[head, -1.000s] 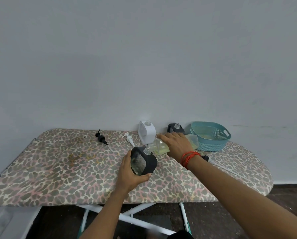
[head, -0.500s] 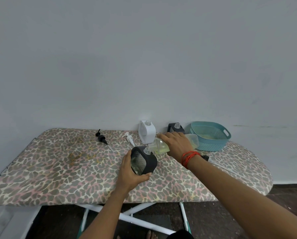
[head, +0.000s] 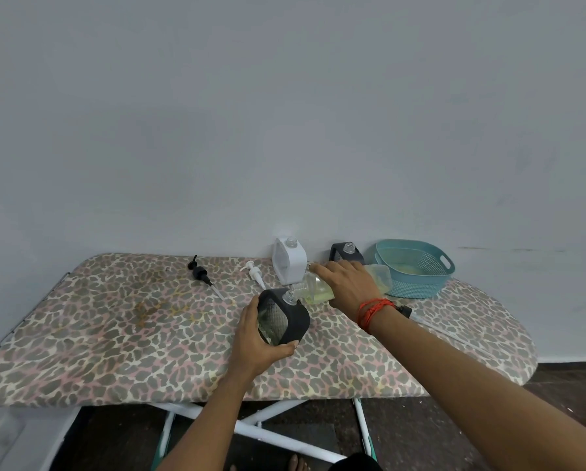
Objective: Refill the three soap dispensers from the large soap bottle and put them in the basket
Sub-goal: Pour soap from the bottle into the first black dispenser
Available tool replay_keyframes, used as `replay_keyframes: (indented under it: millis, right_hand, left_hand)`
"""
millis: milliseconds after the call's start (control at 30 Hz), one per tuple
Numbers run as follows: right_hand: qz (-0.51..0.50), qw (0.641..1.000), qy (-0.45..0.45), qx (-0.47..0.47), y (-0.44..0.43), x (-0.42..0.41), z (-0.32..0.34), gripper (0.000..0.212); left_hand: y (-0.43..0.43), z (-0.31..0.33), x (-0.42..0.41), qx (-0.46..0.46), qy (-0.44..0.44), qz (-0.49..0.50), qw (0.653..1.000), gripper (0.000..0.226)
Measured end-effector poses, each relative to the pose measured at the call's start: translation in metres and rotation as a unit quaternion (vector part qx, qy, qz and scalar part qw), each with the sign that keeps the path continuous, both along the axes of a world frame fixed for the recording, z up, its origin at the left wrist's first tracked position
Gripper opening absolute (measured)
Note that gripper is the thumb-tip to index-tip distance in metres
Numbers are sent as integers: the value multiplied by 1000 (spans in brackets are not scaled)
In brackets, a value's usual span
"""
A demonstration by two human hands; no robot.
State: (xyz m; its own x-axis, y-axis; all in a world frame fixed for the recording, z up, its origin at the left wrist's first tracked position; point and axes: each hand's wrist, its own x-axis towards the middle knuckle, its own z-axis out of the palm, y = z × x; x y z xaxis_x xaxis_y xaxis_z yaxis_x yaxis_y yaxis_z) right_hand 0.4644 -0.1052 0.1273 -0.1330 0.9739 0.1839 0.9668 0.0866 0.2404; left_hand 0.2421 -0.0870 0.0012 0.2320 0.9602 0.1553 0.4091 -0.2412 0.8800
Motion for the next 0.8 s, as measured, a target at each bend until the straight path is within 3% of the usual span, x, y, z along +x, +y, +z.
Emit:
replay_keyframes:
  millis: [800]
  right_hand:
    - [-1,1000,-1,5,-1,-1,1,74]
  left_hand:
    - [1,0,0,3,3,0,1000,129]
